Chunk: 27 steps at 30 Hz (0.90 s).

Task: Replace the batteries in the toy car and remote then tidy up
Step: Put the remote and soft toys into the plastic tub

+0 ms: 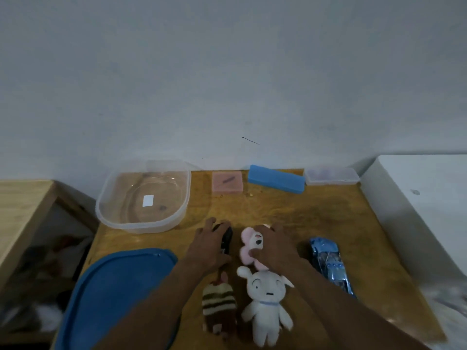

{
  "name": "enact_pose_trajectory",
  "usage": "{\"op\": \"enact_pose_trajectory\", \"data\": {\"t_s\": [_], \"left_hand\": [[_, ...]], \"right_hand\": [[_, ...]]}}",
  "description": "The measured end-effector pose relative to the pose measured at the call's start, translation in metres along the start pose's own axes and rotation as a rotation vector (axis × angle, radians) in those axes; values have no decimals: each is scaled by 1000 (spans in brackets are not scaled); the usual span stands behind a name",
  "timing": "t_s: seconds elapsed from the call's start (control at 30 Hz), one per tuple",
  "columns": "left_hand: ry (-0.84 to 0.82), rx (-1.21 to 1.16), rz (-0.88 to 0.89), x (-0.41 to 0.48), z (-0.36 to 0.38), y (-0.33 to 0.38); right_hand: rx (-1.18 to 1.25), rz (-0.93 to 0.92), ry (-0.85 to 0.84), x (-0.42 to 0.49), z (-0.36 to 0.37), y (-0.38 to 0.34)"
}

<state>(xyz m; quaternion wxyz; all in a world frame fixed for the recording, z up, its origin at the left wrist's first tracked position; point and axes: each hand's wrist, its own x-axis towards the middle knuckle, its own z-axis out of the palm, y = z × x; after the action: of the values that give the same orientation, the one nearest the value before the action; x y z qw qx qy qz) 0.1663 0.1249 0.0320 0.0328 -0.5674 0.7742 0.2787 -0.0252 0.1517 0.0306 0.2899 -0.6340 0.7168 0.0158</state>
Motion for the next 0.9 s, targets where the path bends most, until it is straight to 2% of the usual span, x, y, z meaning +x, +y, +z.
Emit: {"op": "enact_pose_trajectory", "data": {"t_s": [0.23,0.5,0.73,0.83,0.9], "left_hand": [[-36,100,-20,24,6,7],[84,-80,-117,23,8,18],[185,-138,-157,11,-3,27],[323,-157,-114,6,-24,28],[396,-182,-127,1,-44,25]], "right_hand": [[-7,-36,-47,22,0,15],[5,-98,-46,29,3,21],[-29,-70,-97,50,7,28],[14,-90,-19,42,-23,13],[56,-107,98,34,-52,-3]]}}
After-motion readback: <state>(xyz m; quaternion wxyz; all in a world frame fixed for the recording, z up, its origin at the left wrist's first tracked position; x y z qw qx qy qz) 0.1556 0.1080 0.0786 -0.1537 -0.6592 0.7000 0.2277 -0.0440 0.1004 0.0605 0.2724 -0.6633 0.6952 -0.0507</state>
